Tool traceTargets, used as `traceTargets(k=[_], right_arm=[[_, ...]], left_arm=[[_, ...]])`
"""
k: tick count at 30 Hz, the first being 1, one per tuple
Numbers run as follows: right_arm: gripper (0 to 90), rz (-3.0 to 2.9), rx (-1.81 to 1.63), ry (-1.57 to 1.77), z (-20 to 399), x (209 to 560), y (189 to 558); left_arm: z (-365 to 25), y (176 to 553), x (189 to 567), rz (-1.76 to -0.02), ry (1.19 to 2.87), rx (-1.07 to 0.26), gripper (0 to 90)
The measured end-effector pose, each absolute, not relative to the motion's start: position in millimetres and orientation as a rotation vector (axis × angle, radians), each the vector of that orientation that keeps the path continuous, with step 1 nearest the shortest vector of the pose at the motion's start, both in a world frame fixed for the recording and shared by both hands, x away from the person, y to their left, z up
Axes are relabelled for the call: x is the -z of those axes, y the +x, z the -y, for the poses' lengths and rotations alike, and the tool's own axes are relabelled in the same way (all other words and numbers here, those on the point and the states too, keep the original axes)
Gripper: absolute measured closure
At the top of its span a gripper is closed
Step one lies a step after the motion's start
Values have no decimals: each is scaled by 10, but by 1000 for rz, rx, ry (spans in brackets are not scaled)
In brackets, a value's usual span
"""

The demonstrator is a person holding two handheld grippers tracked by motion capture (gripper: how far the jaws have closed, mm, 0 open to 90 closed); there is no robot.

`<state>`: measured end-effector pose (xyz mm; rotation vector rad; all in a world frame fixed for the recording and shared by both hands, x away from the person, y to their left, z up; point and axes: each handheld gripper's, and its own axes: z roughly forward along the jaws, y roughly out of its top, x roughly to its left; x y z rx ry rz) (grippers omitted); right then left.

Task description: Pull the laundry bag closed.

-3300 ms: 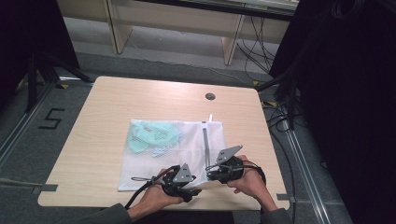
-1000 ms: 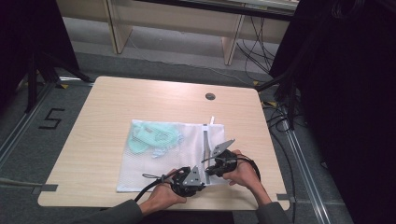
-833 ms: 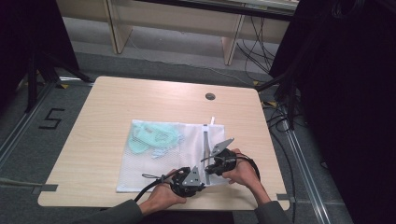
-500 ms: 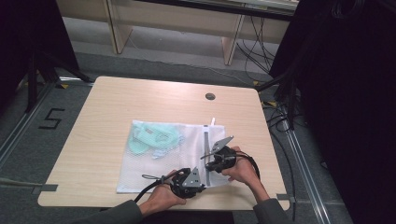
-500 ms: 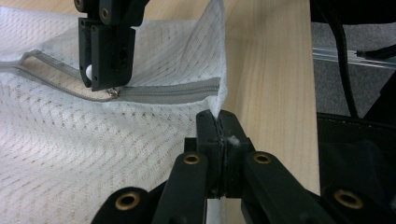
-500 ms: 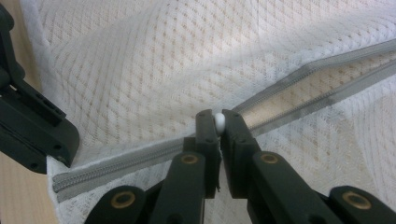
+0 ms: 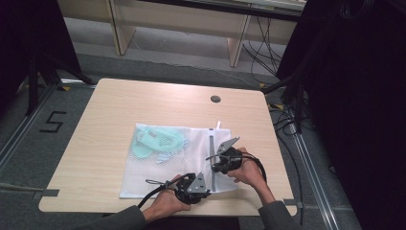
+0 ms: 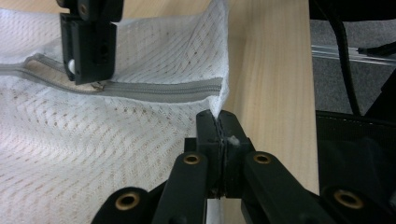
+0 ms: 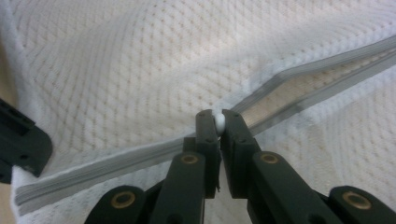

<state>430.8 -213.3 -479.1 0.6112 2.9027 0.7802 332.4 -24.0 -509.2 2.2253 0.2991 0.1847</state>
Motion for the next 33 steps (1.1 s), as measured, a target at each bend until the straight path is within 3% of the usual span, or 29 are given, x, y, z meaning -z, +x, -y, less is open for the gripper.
traceTargets(k=[33], right_arm=[[866, -2833, -797, 626, 2166, 4772, 4472]], left_arm=[[223, 3287, 5046, -301, 2213, -145, 888]])
